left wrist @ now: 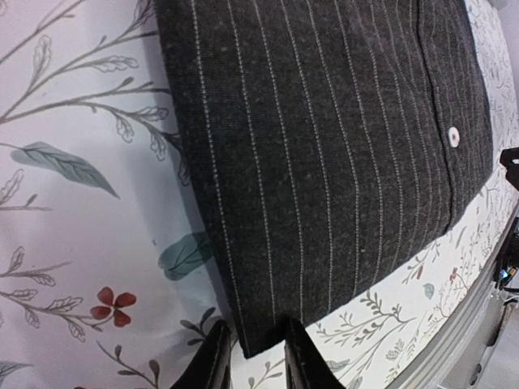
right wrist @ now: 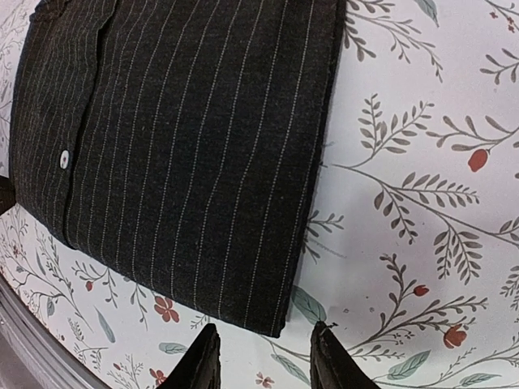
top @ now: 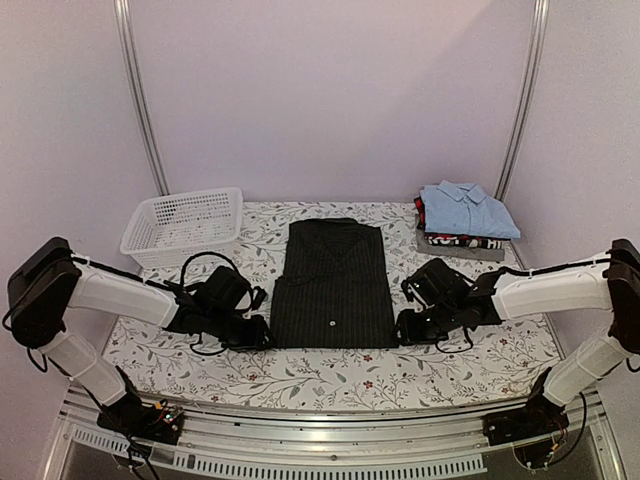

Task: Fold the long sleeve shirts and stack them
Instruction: Pick up the 2/3-rectangle-folded shirt from the center of the board.

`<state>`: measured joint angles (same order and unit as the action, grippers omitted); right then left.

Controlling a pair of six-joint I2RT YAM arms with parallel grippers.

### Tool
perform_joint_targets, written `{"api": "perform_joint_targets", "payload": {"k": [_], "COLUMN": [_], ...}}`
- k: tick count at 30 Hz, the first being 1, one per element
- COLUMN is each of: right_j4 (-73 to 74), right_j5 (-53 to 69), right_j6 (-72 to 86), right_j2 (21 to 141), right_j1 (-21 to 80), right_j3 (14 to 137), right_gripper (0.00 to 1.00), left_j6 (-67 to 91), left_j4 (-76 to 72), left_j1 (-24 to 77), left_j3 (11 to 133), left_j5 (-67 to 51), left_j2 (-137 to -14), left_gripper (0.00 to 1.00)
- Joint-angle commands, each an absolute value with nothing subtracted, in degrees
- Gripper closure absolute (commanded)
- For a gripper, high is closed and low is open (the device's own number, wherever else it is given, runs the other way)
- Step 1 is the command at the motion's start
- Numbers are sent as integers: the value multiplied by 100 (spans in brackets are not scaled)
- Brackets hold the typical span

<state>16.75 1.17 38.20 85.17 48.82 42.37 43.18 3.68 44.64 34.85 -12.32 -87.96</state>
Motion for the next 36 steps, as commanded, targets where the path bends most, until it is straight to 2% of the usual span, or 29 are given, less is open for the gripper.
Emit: {"api": "perform_joint_targets", "payload": {"k": [1, 14, 30, 33, 36], "right_j4": [1526, 1453, 1142, 1137, 1133], "right_j5": [193, 213, 68, 27, 34], "right_j6": [3888, 4020, 4117, 4093, 4087], "right_j2": [8658, 8822, 9083, 9096, 9146], "right_j1": [4970, 5125, 5140, 5134, 5140], "right_j3": [4206, 4063, 4000, 3999, 3999], "right_gripper": [64, 67, 71, 72, 79], "left_j6": [4356, 4375, 4400, 4406, 4396], "left_j4": [315, 457, 505, 514, 560], "left_j1": [4559, 4630, 4693, 4694, 4696], "left_j3": [3532, 3523, 3593, 3595, 3630], "left_j5": [-1156, -1109, -1064, -1056, -1038], "left_j2": [-8965, -8934, -8961, -8969, -8967], "left_gripper": [77, 80, 91, 95, 98]}}
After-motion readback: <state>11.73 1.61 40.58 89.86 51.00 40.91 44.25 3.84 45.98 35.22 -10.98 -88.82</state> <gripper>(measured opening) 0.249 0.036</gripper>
